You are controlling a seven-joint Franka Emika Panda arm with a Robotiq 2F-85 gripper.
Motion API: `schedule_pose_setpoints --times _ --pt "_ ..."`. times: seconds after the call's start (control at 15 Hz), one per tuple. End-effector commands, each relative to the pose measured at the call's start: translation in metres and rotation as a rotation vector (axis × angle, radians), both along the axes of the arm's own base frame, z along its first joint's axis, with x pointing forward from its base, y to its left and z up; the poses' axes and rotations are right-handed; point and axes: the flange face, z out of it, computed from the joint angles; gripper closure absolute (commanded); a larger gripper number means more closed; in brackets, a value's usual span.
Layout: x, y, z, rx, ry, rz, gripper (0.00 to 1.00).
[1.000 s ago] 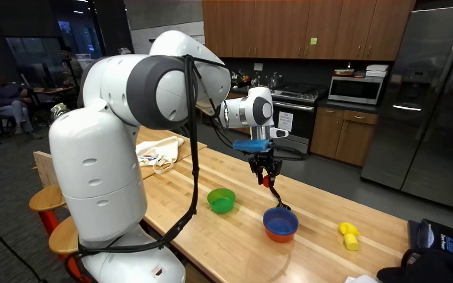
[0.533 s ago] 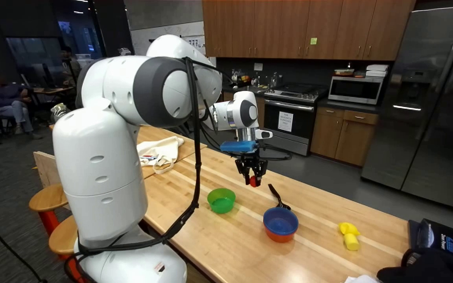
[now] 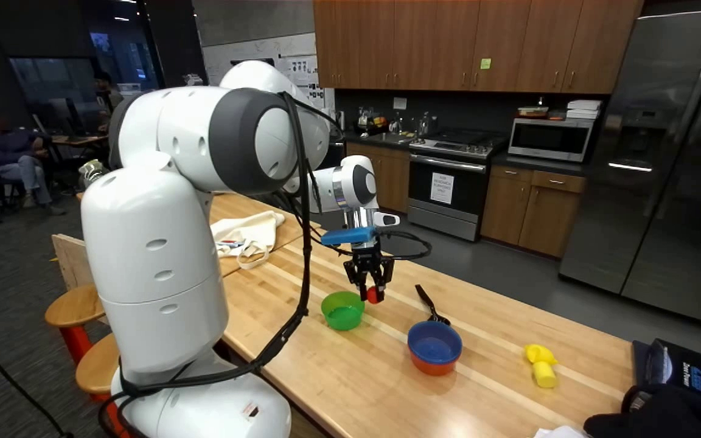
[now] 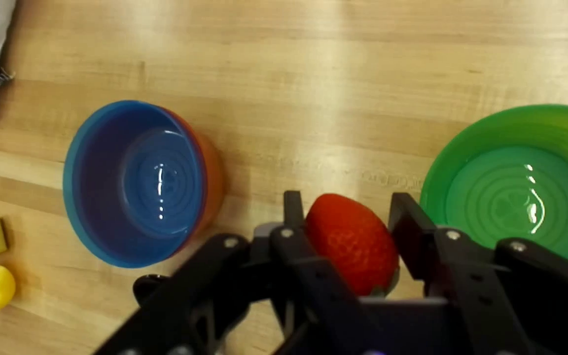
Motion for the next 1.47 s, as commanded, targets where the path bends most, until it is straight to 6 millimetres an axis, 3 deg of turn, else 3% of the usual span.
schedule_pose_setpoints --times 0.0,0.6,0.87,1.2,1.4 --pt "-0.01 0.002 0.002 -0.06 0.037 -0.008 0.78" --pt "-0.029 0.026 -0.001 -0.159 0.103 0.079 0.78" --pt "-0.053 0.064 -0.003 -0.184 0.132 0.182 0.78" --pt "-0.072 0.124 -0.011 -0.199 0.135 0.29 0.78" --pt "-0.079 0.149 -0.014 -0.19 0.13 0.335 0.78"
